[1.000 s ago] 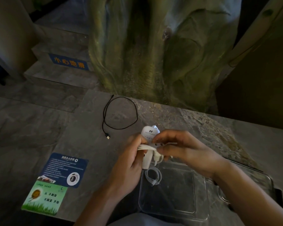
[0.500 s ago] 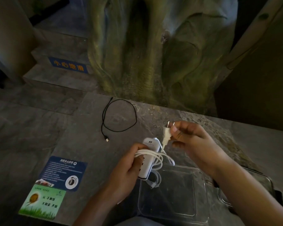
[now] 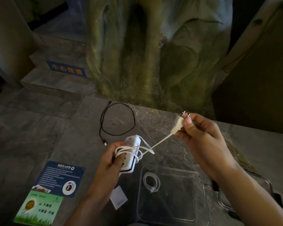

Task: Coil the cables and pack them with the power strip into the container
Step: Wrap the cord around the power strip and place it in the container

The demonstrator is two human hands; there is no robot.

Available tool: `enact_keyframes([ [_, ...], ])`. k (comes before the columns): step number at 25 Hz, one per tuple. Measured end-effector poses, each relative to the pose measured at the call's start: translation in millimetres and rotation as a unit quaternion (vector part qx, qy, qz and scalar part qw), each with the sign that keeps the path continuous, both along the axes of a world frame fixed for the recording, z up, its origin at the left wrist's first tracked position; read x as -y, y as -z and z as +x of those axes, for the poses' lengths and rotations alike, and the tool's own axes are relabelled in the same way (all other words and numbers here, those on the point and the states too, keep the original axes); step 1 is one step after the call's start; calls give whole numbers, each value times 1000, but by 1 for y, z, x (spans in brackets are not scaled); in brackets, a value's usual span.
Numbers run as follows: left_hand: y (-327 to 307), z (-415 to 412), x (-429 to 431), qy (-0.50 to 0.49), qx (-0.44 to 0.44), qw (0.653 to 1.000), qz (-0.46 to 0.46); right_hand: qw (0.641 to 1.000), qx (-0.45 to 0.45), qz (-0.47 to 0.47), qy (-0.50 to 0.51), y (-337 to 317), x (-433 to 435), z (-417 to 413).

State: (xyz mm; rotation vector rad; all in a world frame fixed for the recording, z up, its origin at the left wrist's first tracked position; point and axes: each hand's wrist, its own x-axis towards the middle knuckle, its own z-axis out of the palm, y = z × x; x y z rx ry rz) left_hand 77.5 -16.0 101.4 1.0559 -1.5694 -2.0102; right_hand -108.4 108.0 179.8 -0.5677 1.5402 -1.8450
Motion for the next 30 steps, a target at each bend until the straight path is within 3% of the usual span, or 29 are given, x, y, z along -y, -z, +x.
enact_keyframes([
  [6, -10, 1, 1, 99, 32, 986, -133, 999, -32, -5, 9, -10, -3, -6],
  [10, -19, -5, -3, 168, 53, 964, -197, 990, -116, -19, -81, -18, 5, 3],
  [14, -24, -6, -10, 284, 2, 952, -112, 976, -145, 9, -165, -24, 24, 10],
  [18, -41, -7, -14, 331, -73, 939, -56, 985, -53, 42, -156, -13, 47, 2],
  [24, -53, -4, -9, 263, -164, 951, 17, 973, 98, 154, -139, 26, 35, -20],
  [28, -36, -9, -21, 120, -200, 968, 98, 959, 255, 91, -83, 58, 4, -7],
  [30, -19, -17, -30, 49, -182, 977, 101, 951, 276, 118, -67, 79, -11, 8],
])
